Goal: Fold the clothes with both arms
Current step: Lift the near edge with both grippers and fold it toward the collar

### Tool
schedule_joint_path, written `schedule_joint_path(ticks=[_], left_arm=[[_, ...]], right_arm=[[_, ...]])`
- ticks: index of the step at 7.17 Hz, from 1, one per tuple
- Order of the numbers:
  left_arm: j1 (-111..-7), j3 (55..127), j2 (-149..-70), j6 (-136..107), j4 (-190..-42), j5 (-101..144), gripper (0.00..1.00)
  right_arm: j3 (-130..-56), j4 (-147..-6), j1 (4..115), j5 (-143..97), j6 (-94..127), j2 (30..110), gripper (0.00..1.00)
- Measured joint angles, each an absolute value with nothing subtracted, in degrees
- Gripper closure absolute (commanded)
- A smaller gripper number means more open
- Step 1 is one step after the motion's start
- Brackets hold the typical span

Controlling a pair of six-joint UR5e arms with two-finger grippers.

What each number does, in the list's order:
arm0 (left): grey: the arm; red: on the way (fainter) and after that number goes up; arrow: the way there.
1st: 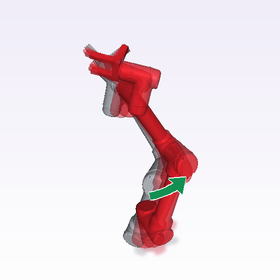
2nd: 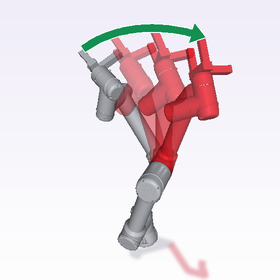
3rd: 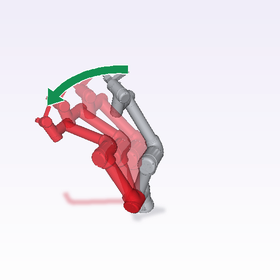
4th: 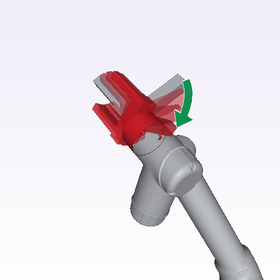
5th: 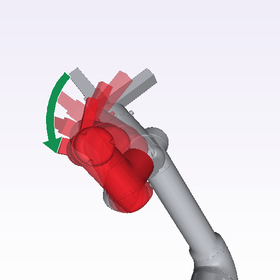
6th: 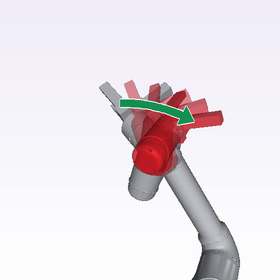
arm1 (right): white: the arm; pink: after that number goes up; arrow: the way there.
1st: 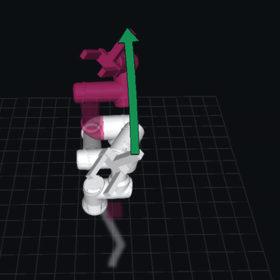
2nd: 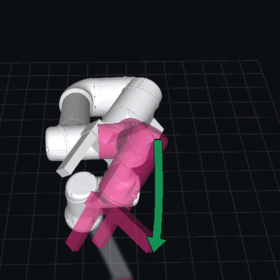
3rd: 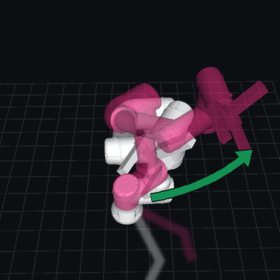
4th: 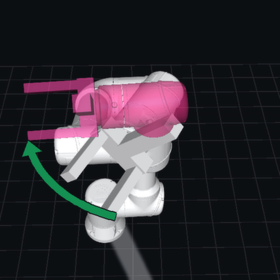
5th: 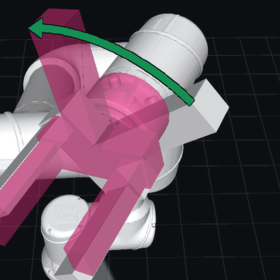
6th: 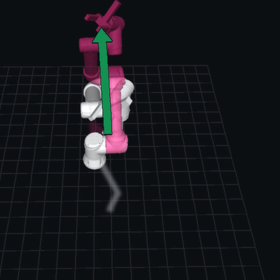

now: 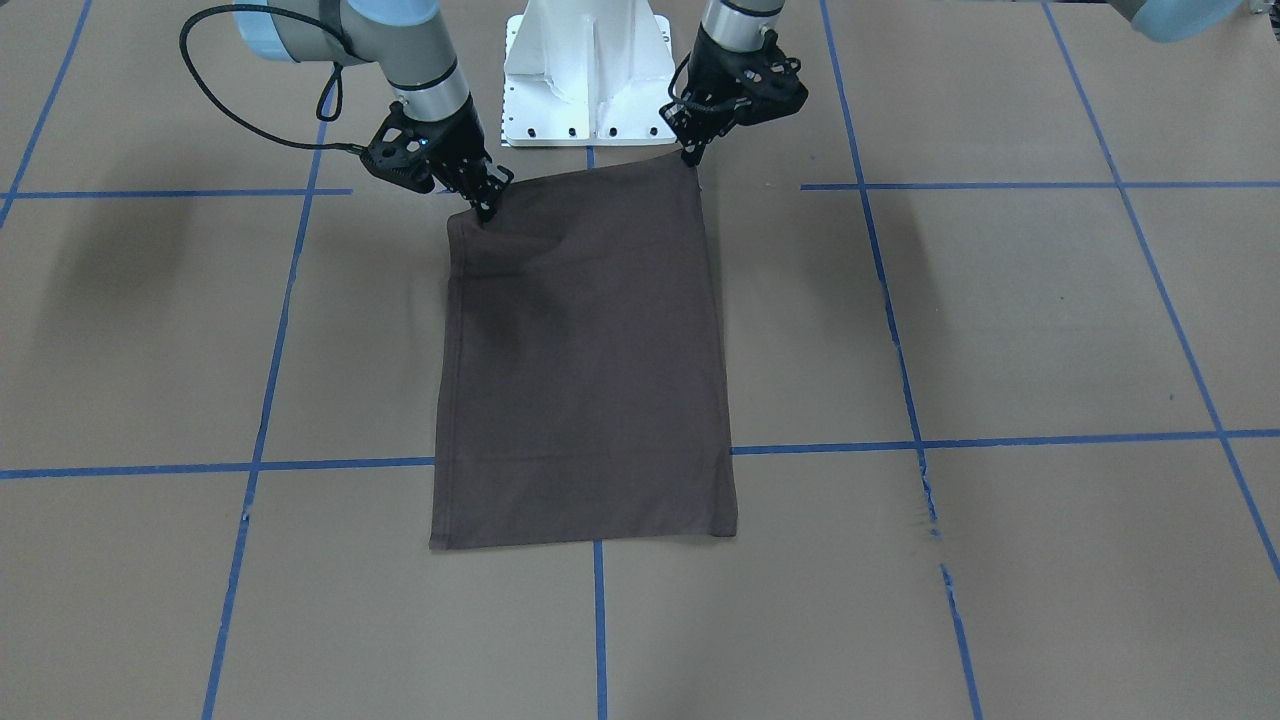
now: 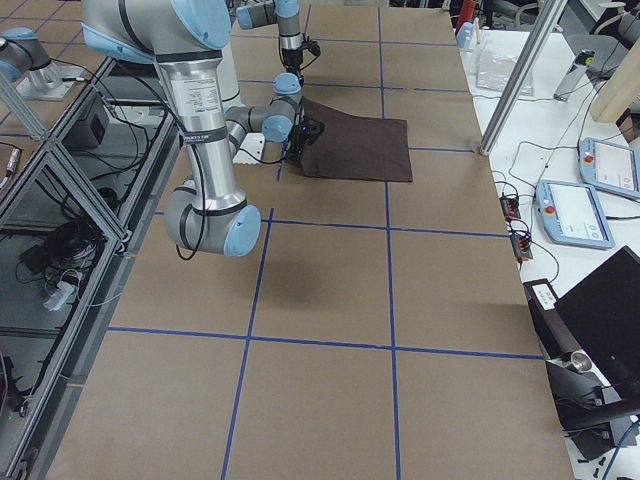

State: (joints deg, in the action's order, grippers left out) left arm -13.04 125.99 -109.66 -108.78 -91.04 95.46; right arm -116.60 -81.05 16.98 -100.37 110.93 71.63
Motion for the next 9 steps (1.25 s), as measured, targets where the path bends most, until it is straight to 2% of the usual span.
schedule_joint_path(ticks=[3, 6, 7, 9], left_arm=[[-9.40, 129.04, -109.34, -109.30, -90.28, 95.38, 1.00], [-12.97, 128.95, -110.13, -108.32, -90.26, 96.24, 1.00], [-17.04, 127.23, -111.49, -107.02, -90.57, 96.81, 1.00], [-27.13, 117.12, -117.55, -102.59, -94.03, 99.43, 1.00]], right_arm=[[-119.94, -80.90, 16.17, -107.17, 111.04, 71.63, 1.00], [-116.42, -80.42, 19.01, -104.16, 108.67, 69.16, 1.00], [-113.94, -80.39, 22.17, -103.72, 107.49, 66.47, 1.00], [-104.71, -77.97, 29.16, -105.18, 106.52, 59.53, 1.00]])
